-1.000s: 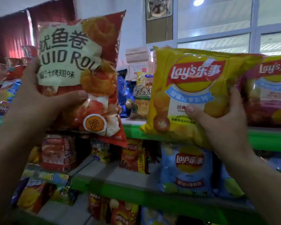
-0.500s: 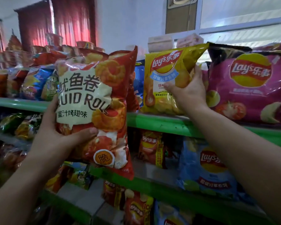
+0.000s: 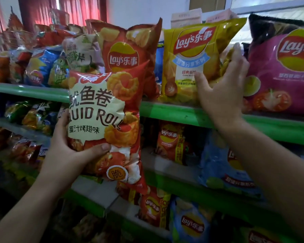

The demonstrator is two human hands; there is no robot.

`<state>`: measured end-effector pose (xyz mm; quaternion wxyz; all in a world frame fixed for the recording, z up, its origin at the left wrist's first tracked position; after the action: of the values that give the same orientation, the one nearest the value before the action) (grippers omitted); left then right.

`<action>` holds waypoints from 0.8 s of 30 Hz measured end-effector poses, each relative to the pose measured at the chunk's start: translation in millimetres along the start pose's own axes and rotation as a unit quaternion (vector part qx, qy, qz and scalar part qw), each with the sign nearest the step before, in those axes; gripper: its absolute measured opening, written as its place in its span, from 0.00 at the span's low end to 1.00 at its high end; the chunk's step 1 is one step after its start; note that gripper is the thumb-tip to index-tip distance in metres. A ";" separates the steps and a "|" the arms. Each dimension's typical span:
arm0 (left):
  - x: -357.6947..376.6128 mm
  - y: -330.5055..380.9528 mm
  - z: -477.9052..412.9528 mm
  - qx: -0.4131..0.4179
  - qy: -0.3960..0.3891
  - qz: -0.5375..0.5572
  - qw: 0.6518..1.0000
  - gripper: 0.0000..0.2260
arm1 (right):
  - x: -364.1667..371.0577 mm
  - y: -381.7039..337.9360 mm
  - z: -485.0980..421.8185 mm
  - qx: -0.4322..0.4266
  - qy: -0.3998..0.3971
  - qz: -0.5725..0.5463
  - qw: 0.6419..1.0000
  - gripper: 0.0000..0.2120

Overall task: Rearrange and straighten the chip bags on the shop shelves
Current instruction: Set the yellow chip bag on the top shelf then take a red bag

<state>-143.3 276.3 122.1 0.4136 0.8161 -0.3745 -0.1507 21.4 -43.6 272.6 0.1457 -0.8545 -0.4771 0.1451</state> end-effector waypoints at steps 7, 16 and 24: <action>2.1 -36.3 35.8 -0.002 -0.037 -0.021 0.999 0.53 | 61.5 -23.0 140.1 0.055 -0.298 -0.156 0.940 0.33; 4.8 -159.6 119.3 -0.098 -0.101 -0.109 0.984 0.53 | 150.3 39.1 321.0 0.370 -0.545 -0.208 0.723 0.37; 4.0 -268.6 185.0 -0.225 -0.155 -0.070 0.959 0.58 | 191.8 89.8 432.5 0.474 -0.541 -0.235 0.653 0.23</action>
<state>-112.7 270.7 -202.5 0.5117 0.6929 -0.3325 -0.3840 19.9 123.5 -179.0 0.2761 -0.2985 -0.5228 0.7493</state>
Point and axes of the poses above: each hand's wrist, its own z-axis away from the middle knuckle, its own x-axis out of the palm, y = z × x, the point moved 10 cm from there along -z, towards the middle knuckle, and after that the axes turned 9 degrees about z, right-handed, at the moved point
